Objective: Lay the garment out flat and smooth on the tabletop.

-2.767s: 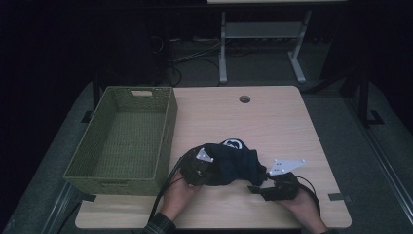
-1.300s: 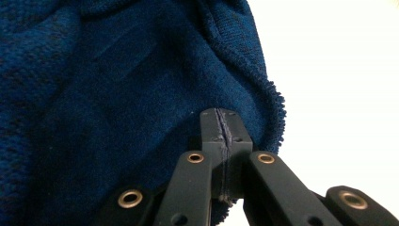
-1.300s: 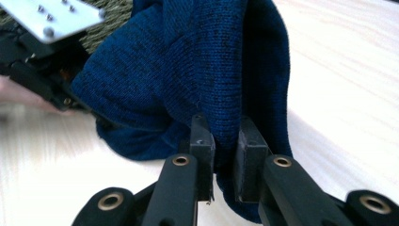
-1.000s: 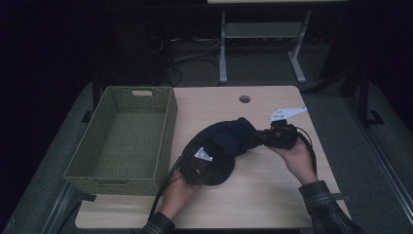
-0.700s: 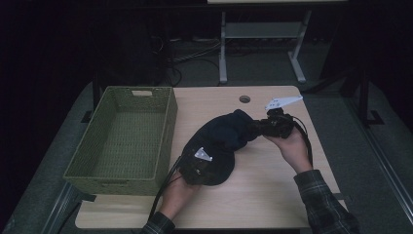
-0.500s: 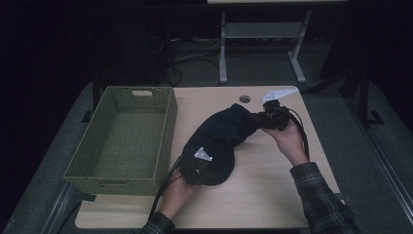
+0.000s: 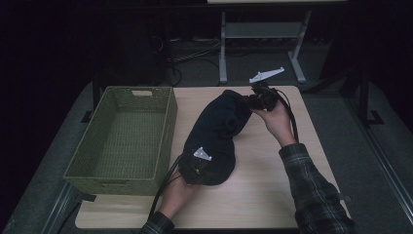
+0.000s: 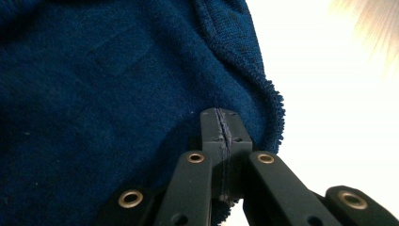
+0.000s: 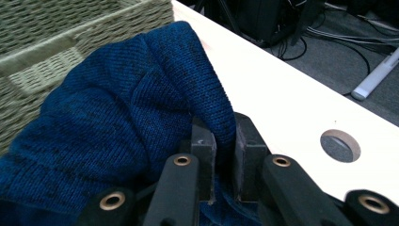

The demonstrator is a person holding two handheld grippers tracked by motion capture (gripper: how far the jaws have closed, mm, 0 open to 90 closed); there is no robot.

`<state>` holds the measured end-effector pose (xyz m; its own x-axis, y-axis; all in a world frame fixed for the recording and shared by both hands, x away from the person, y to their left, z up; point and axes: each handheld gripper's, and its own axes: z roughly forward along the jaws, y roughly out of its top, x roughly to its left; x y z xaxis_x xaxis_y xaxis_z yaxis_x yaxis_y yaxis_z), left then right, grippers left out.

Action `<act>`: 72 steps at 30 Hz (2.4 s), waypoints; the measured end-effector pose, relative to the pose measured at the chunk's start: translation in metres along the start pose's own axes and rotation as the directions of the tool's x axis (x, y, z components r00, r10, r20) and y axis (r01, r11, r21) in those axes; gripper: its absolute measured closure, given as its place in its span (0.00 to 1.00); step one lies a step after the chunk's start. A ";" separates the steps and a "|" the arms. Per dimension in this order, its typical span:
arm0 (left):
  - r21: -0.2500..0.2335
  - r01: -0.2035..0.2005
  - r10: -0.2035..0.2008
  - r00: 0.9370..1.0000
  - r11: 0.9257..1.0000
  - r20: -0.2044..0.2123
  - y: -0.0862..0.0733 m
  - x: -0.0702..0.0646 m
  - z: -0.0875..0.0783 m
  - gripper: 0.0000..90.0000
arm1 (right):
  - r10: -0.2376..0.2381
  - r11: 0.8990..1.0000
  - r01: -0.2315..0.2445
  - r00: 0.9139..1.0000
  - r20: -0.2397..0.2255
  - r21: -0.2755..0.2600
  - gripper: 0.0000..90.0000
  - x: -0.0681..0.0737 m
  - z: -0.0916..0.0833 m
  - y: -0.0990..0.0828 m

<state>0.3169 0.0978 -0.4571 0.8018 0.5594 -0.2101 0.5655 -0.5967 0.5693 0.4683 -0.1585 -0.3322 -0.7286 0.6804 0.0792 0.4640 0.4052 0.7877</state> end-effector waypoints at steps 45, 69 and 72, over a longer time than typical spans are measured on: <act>-0.004 0.007 -0.007 1.000 1.000 0.019 0.000 0.002 0.000 1.00 | 0.006 0.999 -0.009 0.998 0.061 0.048 0.71 -0.015 0.035 0.000; -0.042 0.005 -0.006 1.000 0.999 -0.026 0.009 -0.001 -0.013 0.53 | 0.032 0.998 -0.027 0.996 -0.088 0.060 1.00 0.043 -0.004 -0.110; -0.051 0.003 -0.005 0.999 0.999 -0.037 0.010 -0.001 -0.015 0.52 | 0.019 0.997 -0.012 0.996 -0.091 0.076 1.00 0.050 0.003 -0.120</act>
<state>0.3186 0.0999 -0.4389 0.7913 0.5833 -0.1835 0.5575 -0.5649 0.6084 0.3777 -0.1709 -0.4243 -0.7621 0.6300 0.1495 0.5102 0.4421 0.7377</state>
